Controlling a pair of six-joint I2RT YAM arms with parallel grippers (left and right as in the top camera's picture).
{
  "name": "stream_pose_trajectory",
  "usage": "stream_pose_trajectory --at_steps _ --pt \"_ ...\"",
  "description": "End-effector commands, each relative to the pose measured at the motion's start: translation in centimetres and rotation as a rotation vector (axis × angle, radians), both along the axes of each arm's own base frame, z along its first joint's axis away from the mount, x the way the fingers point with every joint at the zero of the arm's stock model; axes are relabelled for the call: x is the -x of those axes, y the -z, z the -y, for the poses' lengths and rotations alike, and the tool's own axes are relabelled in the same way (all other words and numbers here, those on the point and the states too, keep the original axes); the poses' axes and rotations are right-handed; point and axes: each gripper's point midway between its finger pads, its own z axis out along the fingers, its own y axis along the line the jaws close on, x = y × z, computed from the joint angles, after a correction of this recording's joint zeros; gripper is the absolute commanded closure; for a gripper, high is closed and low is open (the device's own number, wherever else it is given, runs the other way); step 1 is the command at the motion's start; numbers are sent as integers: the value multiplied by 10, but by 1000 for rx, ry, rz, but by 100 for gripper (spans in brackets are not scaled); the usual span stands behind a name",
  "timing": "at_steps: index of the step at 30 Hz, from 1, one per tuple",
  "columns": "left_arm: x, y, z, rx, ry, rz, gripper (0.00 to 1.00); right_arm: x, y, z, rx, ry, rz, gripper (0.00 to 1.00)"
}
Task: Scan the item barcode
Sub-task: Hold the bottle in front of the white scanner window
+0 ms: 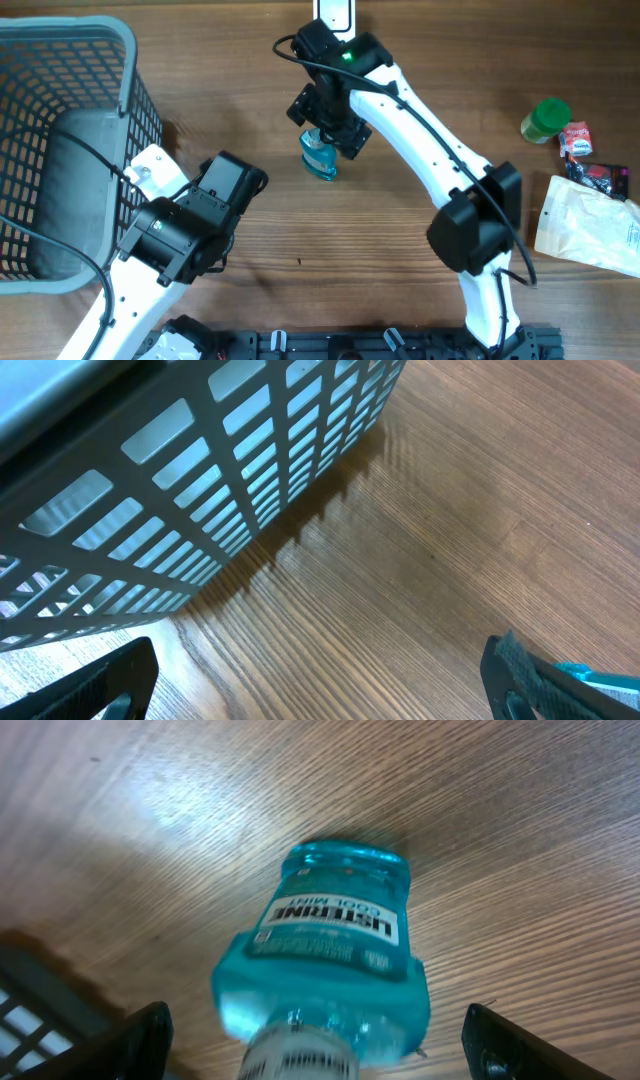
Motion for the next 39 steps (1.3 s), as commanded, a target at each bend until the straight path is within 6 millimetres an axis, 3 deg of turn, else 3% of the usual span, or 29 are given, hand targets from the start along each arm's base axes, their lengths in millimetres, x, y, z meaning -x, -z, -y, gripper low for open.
stream_pose_trajectory --at_steps 1,39 --pt "-1 -1 -2 -9 -14 15 0 -2 9 -6 12 -27 -2 7" --pt "0 -1 -2 -14 -12 10 0 6 24 -12 68 -10 -17 7"
